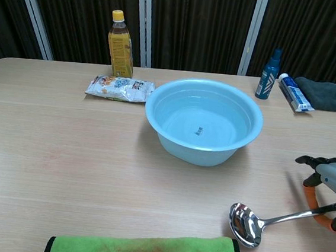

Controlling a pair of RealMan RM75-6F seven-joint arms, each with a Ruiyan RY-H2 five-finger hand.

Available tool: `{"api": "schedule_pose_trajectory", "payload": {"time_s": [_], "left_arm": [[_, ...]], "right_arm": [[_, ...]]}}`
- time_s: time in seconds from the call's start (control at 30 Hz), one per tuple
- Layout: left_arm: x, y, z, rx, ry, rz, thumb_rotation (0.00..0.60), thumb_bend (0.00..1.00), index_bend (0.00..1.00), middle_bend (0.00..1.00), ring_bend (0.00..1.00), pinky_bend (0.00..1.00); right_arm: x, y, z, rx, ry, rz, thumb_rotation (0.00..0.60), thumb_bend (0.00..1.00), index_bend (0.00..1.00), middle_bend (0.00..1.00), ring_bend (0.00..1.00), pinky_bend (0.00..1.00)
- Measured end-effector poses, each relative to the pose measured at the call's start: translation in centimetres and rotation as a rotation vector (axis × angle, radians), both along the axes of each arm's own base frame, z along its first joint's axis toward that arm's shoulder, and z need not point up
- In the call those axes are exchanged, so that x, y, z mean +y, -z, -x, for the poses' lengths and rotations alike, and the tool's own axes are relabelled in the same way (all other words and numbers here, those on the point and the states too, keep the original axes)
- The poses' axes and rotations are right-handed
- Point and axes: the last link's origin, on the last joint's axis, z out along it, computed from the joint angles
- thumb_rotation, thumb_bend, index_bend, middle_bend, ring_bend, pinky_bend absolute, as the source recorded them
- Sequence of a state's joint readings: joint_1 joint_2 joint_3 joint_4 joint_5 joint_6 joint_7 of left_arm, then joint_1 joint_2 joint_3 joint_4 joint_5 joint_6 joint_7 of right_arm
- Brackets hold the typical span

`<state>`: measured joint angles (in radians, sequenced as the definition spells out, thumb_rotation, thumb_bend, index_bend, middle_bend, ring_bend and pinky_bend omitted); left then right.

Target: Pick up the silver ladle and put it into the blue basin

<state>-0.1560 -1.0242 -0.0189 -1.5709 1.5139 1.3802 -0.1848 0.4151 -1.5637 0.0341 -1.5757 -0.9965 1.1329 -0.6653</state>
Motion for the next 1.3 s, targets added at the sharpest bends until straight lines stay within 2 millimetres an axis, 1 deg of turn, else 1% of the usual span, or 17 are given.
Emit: {"api": "schedule_pose_trajectory", "payload": {"time_s": [0.27, 0.47, 0.57, 1.0, 1.17, 1.3], "left_arm": [[-0.1, 0.2, -0.1, 0.004, 0.009, 0.01, 0.6, 0.48, 0.07, 0.0, 0.0, 0.0], [-0.2, 0.4, -0.3, 0.002, 0.02, 0.022, 0.6, 0.48, 0.07, 0.0, 0.0, 0.0], [-0.3, 0.4, -0.4, 0.0, 0.023, 0.027, 0.6, 0.48, 0.07, 0.0, 0.0, 0.0], [-0.7, 0.7, -0.6, 0.01, 0.041, 0.035, 0.6, 0.49, 0.07, 0.0, 0.0, 0.0], [-0.8, 0.6, -0.5, 0.011, 0.037, 0.026, 0.6, 0.49, 0.07, 0.0, 0.0, 0.0], [-0.7, 0.6, -0.4, 0.016, 0.034, 0.026, 0.6, 0.49, 0.07, 0.0, 0.0, 0.0]], "right_arm": [[0.3, -1.2, 0.1, 0.018, 0.002, 0.022, 0.6, 0.49, 0.63, 0.03, 0.0, 0.0], [0.7, -2.5, -0.8, 0.012, -0.014, 0.032, 0.6, 0.6, 0.65, 0.04, 0.0, 0.0], [0.9, -3.2, -1.2, 0.008, -0.022, 0.032, 0.6, 0.63, 0.65, 0.05, 0.0, 0.0], [1.3, -6.3, -3.3, -0.013, -0.054, 0.032, 0.6, 0.67, 0.67, 0.07, 0.0, 0.0], [1.0, -7.7, -4.1, -0.003, -0.069, 0.04, 0.6, 0.68, 0.68, 0.08, 0.0, 0.0], [0.4, -9.0, -5.2, 0.009, -0.078, 0.04, 0.6, 0.68, 0.68, 0.08, 0.0, 0.0]]}}
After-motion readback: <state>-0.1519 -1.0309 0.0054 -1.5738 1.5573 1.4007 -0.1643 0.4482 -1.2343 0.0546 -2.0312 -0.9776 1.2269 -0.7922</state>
